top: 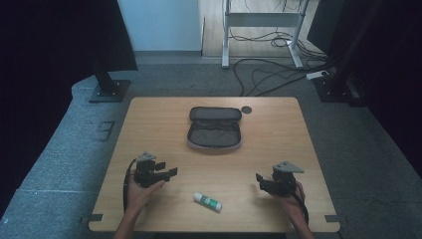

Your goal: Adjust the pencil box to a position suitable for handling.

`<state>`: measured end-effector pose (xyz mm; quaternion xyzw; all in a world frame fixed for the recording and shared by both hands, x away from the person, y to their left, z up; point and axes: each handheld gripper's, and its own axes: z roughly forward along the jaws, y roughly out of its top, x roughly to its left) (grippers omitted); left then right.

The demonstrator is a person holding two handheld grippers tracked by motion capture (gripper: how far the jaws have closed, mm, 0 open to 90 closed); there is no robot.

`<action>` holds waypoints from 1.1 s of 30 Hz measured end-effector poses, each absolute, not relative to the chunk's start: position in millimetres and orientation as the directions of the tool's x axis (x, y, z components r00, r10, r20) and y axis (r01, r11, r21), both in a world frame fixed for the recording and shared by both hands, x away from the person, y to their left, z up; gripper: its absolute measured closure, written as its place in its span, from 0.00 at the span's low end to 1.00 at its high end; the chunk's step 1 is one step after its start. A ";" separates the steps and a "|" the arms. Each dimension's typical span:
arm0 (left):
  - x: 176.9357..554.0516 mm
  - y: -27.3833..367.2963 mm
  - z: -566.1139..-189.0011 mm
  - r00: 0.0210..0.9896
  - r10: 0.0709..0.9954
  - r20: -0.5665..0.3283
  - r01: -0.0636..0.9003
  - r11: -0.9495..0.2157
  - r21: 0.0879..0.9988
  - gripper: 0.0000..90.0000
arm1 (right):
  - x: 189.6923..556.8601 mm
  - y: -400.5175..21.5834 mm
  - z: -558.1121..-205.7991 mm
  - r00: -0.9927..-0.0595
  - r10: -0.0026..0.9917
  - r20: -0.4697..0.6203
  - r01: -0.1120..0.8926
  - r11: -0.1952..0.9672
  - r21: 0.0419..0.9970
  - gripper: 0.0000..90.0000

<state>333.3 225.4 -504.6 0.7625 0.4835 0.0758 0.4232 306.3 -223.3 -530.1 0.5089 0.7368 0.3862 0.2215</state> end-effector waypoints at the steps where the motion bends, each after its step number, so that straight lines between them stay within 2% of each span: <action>1: 334.5 224.6 -503.9 0.523 0.800 -0.295 0.673 -0.176 0.719 0.38 | 308.0 -222.3 -527.2 -0.384 0.921 0.070 0.573 0.178 0.800 0.28; 7: 341.3 219.3 -500.4 0.531 0.794 -0.295 0.663 -0.172 0.728 0.39 | 313.7 -216.3 -521.3 -0.392 0.917 0.068 0.564 0.182 0.805 0.29; 10: 346.0 215.3 -498.7 0.529 0.796 -0.295 0.669 -0.176 0.722 0.39 | 317.8 -212.1 -516.1 -0.386 0.920 0.070 0.551 0.170 0.817 0.33; 33: 371.4 202.9 -488.7 0.515 0.811 -0.277 0.667 -0.176 0.724 0.40 | 343.8 -189.7 -491.7 -0.411 0.908 0.081 0.534 0.168 0.829 0.37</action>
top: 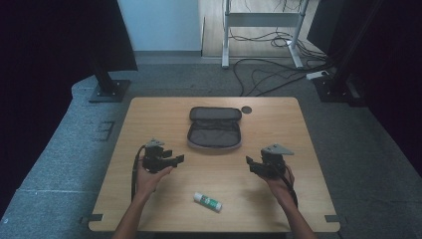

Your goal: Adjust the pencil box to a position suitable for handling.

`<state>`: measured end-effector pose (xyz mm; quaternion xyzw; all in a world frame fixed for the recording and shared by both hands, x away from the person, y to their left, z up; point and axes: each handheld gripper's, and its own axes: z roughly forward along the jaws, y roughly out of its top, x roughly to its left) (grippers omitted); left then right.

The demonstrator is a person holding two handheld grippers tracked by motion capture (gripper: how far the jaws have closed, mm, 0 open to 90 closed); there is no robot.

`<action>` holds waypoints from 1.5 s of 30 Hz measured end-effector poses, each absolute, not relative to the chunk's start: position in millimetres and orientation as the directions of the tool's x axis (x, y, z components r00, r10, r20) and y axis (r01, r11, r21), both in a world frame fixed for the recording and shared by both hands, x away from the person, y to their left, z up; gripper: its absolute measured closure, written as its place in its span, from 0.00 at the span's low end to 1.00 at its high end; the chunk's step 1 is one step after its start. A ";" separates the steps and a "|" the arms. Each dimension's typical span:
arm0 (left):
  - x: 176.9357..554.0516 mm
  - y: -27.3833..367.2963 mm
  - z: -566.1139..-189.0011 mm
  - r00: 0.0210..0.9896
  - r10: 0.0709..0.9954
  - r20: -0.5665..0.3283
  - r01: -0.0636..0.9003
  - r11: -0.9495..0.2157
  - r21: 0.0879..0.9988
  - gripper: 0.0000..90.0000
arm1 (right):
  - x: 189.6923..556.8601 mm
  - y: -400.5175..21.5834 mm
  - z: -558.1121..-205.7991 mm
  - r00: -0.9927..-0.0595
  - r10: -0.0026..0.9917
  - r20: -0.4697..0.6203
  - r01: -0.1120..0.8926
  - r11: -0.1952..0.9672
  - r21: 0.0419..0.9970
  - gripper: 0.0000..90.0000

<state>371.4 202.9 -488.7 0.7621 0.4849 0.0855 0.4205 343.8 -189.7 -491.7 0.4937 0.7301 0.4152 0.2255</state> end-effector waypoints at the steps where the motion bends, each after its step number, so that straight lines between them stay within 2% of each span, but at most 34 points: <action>1: 373.0 201.5 -487.7 0.518 0.810 -0.274 0.666 -0.181 0.724 0.40 | 344.7 -188.4 -491.3 -0.413 0.907 0.082 0.536 0.169 0.827 0.37; 23: 402.9 182.7 -469.3 0.519 0.826 -0.220 0.649 -0.213 0.731 0.42 | 372.9 -164.9 -481.5 -0.437 0.896 0.072 0.533 0.194 0.824 0.43; 30: 414.2 180.0 -469.8 0.506 0.831 -0.231 0.662 -0.202 0.722 0.42 | 380.6 -158.9 -480.7 -0.454 0.888 0.072 0.533 0.206 0.821 0.47; 45: 436.1 173.9 -471.8 0.496 0.841 -0.214 0.669 -0.213 0.712 0.43 | 403.7 -141.0 -484.4 -0.453 0.888 0.075 0.546 0.211 0.811 0.48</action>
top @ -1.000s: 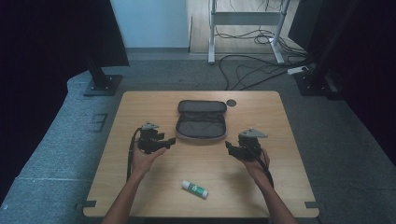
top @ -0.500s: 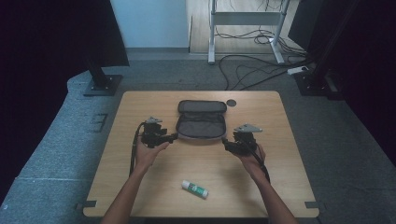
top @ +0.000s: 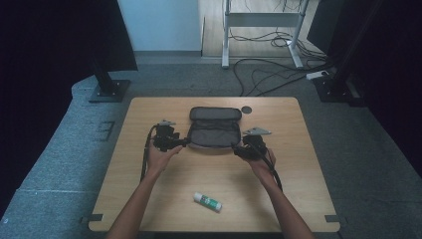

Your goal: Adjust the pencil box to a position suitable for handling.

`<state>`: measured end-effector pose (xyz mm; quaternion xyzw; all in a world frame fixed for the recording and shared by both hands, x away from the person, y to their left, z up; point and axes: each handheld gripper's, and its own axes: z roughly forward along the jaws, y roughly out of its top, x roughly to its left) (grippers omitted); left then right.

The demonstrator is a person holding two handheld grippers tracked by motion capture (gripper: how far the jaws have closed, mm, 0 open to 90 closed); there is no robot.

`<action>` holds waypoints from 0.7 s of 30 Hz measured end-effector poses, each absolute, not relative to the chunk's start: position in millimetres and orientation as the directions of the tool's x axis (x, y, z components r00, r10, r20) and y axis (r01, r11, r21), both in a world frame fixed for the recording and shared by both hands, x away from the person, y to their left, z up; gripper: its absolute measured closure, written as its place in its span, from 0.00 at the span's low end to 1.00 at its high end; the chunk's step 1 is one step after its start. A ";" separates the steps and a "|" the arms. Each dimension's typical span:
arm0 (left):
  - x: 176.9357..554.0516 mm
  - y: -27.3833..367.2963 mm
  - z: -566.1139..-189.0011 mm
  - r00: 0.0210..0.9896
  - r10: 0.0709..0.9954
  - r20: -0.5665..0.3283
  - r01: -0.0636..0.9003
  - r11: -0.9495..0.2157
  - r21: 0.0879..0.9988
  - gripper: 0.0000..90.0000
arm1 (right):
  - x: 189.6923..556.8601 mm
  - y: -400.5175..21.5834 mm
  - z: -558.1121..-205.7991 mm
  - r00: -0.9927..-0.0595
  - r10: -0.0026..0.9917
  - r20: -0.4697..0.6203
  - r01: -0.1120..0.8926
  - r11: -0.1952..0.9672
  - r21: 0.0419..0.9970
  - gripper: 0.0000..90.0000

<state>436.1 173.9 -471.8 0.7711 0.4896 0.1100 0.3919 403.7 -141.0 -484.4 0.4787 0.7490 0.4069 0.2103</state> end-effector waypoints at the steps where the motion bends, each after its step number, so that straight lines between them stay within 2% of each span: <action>1: 436.9 173.2 -472.3 0.496 0.842 -0.213 0.666 -0.211 0.715 0.43 | 406.1 -140.0 -486.6 -0.451 0.890 0.070 0.547 0.213 0.810 0.49; 15: 456.2 172.5 -493.8 0.453 0.856 -0.249 0.706 -0.174 0.687 0.44 | 428.0 -144.4 -491.8 -0.408 0.909 0.087 0.578 0.183 0.795 0.51; 21: 465.2 166.8 -488.4 0.456 0.859 -0.234 0.699 -0.183 0.691 0.43 | 438.3 -146.5 -494.0 -0.397 0.913 0.096 0.590 0.174 0.788 0.52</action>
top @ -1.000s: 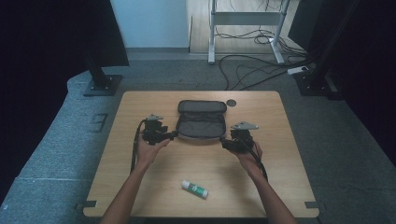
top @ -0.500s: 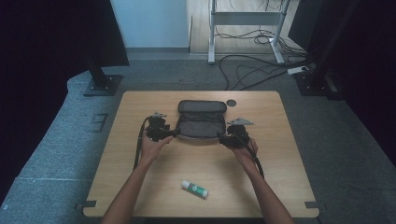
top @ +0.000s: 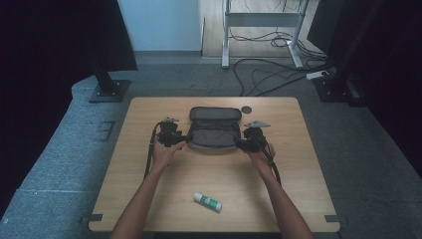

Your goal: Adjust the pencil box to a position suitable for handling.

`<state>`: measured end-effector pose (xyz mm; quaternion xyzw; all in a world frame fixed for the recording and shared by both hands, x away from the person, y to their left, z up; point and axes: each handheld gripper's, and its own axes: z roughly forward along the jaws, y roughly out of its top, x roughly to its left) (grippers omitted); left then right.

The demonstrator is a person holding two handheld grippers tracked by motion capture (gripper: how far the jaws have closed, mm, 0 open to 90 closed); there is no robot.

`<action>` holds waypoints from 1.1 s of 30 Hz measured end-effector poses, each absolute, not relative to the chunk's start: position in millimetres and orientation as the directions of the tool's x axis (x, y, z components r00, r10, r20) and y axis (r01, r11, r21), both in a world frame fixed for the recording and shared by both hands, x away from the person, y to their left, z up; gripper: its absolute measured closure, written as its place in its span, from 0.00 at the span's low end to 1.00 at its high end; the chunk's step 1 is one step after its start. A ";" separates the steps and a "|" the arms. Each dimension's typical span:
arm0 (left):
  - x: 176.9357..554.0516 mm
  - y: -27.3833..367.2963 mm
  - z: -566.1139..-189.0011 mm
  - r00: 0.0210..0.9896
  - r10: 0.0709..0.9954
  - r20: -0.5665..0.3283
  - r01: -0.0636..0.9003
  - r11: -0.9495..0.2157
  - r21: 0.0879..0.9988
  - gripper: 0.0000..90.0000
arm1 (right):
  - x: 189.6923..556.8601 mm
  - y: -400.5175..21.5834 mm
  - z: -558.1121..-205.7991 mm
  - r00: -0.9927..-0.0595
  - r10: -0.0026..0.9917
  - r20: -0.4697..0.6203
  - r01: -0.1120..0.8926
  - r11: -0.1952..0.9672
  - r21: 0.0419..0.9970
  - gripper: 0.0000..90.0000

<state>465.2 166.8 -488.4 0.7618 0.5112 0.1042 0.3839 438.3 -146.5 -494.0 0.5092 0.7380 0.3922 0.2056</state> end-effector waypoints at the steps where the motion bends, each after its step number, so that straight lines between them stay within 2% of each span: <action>1: 467.6 165.9 -488.1 0.455 0.859 -0.236 0.705 -0.186 0.684 0.43 | 439.4 -146.5 -494.4 -0.397 0.913 0.096 0.591 0.175 0.787 0.53; 11: 485.2 168.3 -500.8 0.404 0.883 -0.240 0.746 -0.166 0.645 0.44 | 455.1 -147.3 -507.8 -0.379 0.920 0.098 0.618 0.172 0.767 0.56; 25: 495.0 167.1 -518.0 0.385 0.888 -0.253 0.774 -0.161 0.613 0.45 | 472.5 -145.4 -518.6 -0.358 0.929 0.093 0.645 0.174 0.744 0.60; 33: 496.3 165.7 -522.1 0.399 0.880 -0.257 0.775 -0.174 0.608 0.54 | 476.4 -143.6 -526.8 -0.356 0.929 0.097 0.665 0.179 0.725 0.66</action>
